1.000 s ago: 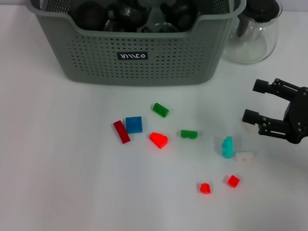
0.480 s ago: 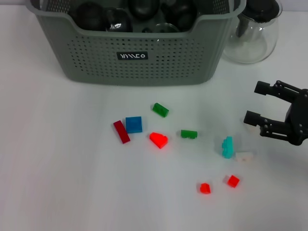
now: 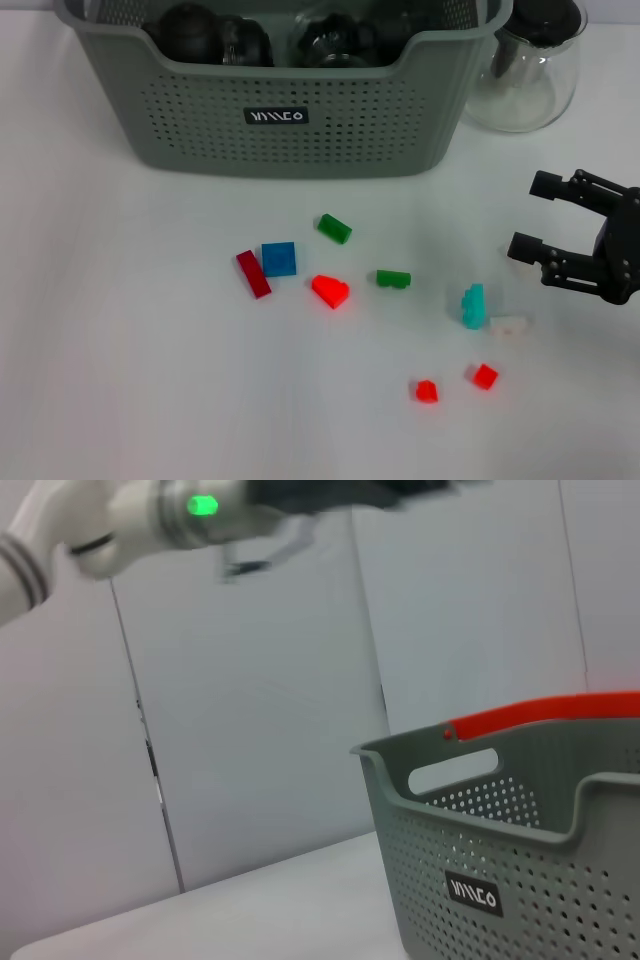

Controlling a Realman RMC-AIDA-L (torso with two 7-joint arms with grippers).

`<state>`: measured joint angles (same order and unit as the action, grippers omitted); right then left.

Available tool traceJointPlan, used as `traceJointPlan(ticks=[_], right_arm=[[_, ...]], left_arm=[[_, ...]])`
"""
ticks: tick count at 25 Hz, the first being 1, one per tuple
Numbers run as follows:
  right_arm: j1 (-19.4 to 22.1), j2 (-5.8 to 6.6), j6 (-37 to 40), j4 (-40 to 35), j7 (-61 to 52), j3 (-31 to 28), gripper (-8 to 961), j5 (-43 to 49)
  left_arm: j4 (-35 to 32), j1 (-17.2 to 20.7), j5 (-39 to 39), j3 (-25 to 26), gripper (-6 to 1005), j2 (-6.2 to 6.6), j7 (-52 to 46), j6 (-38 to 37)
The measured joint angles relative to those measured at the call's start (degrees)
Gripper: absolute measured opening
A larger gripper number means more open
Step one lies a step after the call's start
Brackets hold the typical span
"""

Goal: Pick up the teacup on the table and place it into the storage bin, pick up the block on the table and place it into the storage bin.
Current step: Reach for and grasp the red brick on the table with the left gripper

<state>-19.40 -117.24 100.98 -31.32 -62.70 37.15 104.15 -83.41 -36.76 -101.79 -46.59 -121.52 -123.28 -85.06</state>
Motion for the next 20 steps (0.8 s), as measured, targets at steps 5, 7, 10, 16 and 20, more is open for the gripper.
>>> traceJointPlan(ticks=[5,7,10,16,20], right_arm=[[0.07,0.00,0.00,0.12,0.03,-0.06,867,-0.03],[0.07,0.00,0.00,0.12,-0.09,-0.06,867,-0.03],[0.07,0.00,0.00,0.12,-0.20,-0.06,867,-0.01],[0.10,0.00,0.00,0.12,-0.54,-0.06,868,0.00],[0.03,0.00,-0.12,0.12,-1.37,-0.06,868,0.00]], left_arm=[[0.05,7.00,9.29,6.23,433,-1.64,7.69,-15.28],[0.72,8.95,5.01,6.96,432,-1.77,11.66,-20.52],[0.73,11.57,-6.85,6.65,432,-2.54,18.53,-23.22],[10.39,14.20,-21.55,4.68,430,-3.25,31.89,-22.53],[20.13,14.41,-23.93,6.57,429,-3.27,42.23,-17.50]])
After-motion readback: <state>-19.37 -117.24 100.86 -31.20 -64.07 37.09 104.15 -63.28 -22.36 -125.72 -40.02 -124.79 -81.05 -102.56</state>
